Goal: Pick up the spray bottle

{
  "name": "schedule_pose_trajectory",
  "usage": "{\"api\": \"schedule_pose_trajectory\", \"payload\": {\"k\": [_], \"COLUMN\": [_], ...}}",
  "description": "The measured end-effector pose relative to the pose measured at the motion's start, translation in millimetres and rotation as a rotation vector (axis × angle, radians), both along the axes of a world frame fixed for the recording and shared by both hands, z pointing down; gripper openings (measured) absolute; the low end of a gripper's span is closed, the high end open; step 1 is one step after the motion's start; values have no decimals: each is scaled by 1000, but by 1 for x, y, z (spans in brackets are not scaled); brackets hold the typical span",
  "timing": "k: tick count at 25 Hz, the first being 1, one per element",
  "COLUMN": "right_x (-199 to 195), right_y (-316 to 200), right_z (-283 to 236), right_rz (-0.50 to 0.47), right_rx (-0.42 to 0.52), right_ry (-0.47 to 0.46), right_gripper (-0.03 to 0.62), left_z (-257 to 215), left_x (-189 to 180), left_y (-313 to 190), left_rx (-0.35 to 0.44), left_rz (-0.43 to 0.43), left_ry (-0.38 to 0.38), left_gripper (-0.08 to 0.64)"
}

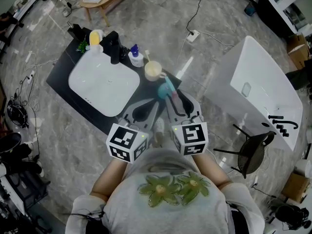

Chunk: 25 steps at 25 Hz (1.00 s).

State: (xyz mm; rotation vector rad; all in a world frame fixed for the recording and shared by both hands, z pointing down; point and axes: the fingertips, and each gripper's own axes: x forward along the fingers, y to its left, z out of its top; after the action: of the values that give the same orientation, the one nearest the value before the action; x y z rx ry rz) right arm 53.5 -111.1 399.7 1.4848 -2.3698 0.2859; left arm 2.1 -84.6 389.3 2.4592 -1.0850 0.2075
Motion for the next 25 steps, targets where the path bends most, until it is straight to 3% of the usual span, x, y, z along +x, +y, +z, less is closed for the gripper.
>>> {"api": "schedule_pose_trajectory", "payload": {"k": [25], "right_x": [3], "right_y": [-21], "right_z": [29], "right_rz": [-9], "right_rx": [-82], "right_ry": [9], "right_gripper": [124], "left_z": [12], "left_x": [-3], "left_y": [-21], "left_rx": [-38], "left_rz": [-14], "left_ry": [-15], "left_gripper": [9]}}
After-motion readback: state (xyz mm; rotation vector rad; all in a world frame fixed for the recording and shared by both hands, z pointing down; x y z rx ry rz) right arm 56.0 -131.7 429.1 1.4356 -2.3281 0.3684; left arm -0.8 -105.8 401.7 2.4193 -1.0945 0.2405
